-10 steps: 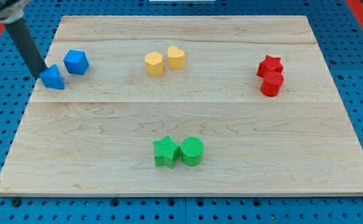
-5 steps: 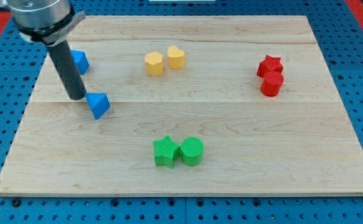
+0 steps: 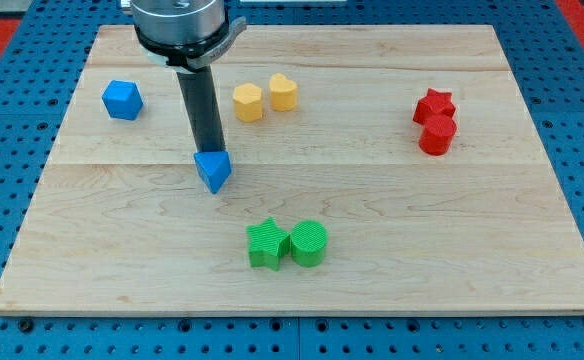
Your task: Move the blue triangle to the left of the green star
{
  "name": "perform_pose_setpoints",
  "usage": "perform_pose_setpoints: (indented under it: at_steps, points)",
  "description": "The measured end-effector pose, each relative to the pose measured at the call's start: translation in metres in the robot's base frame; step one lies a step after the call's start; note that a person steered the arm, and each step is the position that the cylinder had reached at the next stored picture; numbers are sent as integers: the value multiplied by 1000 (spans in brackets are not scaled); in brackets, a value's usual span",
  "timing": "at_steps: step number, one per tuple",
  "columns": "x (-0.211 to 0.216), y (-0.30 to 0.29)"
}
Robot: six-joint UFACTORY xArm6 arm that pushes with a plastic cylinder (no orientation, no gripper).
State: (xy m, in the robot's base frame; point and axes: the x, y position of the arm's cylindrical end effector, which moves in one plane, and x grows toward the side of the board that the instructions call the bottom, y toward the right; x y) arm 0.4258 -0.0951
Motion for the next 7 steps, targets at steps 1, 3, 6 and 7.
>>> perform_pose_setpoints:
  at_steps: [1, 3, 6, 7]
  points:
    - [1, 0]
    - [37, 21]
    - [66, 10]
    - [81, 10]
